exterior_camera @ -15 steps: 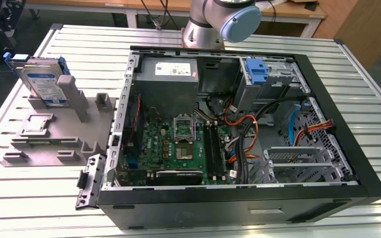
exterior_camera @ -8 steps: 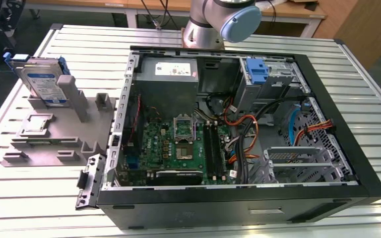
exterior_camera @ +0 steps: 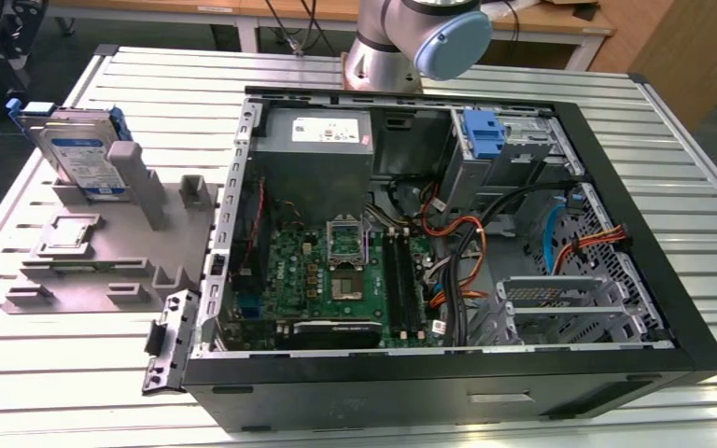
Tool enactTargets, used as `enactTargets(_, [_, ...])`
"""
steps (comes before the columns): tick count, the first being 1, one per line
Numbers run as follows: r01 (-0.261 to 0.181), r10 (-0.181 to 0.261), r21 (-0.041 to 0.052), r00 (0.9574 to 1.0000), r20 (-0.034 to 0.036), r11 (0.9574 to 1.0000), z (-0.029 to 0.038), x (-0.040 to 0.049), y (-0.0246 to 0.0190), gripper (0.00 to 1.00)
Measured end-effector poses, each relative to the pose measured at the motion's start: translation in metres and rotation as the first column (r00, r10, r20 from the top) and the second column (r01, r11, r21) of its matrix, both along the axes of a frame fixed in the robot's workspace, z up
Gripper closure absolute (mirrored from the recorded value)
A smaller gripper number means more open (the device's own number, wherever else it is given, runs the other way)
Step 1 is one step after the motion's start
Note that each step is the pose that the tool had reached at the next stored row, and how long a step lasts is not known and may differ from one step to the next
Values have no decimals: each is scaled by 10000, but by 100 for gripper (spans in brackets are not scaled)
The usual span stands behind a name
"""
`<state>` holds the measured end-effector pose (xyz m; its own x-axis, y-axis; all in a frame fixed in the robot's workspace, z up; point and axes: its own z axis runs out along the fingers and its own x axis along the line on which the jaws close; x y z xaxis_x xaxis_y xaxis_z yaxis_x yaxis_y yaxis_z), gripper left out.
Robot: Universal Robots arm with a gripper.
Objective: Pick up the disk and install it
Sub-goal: 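Pick up the disk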
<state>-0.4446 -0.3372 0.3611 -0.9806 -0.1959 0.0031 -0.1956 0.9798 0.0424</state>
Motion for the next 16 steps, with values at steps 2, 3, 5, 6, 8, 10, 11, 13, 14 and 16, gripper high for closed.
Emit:
enactTargets(2, [-32, 32, 0, 10000, 0, 10000, 0, 0, 0, 90])
enactTargets(3, [-50, 50, 0, 10000, 0, 10000, 0, 0, 0, 90])
enactTargets(5, [-89, 89, 0, 10000, 0, 10000, 0, 0, 0, 90])
enactTargets(6, [-109, 109, 0, 9999, 0, 9999, 0, 0, 0, 90])
enactTargets(8, [-149, 149, 0, 9999, 0, 9999, 0, 0, 0, 90])
enactTargets(10, [-189, 189, 0, 9998, 0, 9998, 0, 0, 0, 90])
enactTargets(11, [-209, 209, 0, 9998, 0, 9998, 0, 0, 0, 90])
enactTargets(13, [-250, 250, 0, 9997, 0, 9997, 0, 0, 0, 90])
enactTargets(14, [-270, 270, 0, 9996, -1, 9996, 0, 0, 0, 90])
enactTargets(16, [-308, 308, 0, 9995, 0, 9995, 0, 0, 0, 90])
